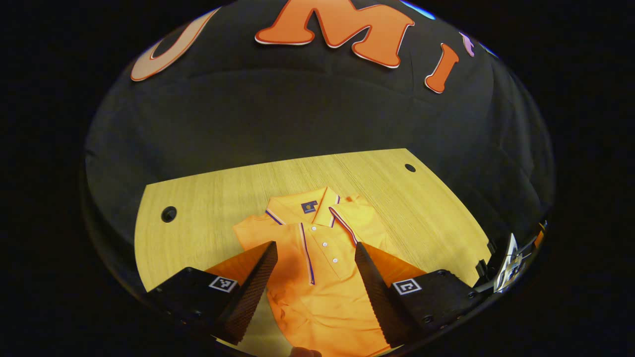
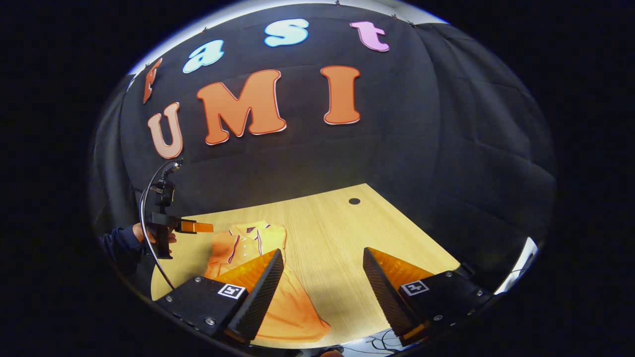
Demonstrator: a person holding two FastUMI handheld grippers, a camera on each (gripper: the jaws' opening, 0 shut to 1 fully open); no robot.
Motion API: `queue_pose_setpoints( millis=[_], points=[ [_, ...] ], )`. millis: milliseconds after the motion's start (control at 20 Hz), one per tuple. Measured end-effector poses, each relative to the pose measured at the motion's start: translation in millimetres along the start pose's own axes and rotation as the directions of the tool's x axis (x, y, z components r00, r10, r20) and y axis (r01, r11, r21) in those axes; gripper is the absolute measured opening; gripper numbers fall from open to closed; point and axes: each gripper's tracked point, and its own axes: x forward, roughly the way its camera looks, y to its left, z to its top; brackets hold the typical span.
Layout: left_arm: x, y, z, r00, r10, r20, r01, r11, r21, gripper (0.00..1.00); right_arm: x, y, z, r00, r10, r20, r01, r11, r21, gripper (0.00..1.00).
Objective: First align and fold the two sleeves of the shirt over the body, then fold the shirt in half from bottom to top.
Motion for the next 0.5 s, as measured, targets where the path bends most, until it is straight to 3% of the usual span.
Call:
queue_pose_setpoints(
  millis=[200,350,500],
  points=[
    [-55,-13,5,0.98,0.071,0.188,-0.072,0.997,-0.003,0.98,14,14,4,0.995,0.08,0.056,-0.076,0.995,-0.07,0.98],
    [-102,-24,17,0.926,0.108,0.362,-0.106,0.994,-0.024,0.99,19,29,10,0.982,0.142,0.123,-0.125,0.983,-0.133,0.98],
    [-144,-28,15,0.877,0.164,0.451,-0.157,0.986,-0.054,0.99,16,51,11,0.958,0.231,0.171,-0.202,0.965,-0.17,0.98]
  ],
)
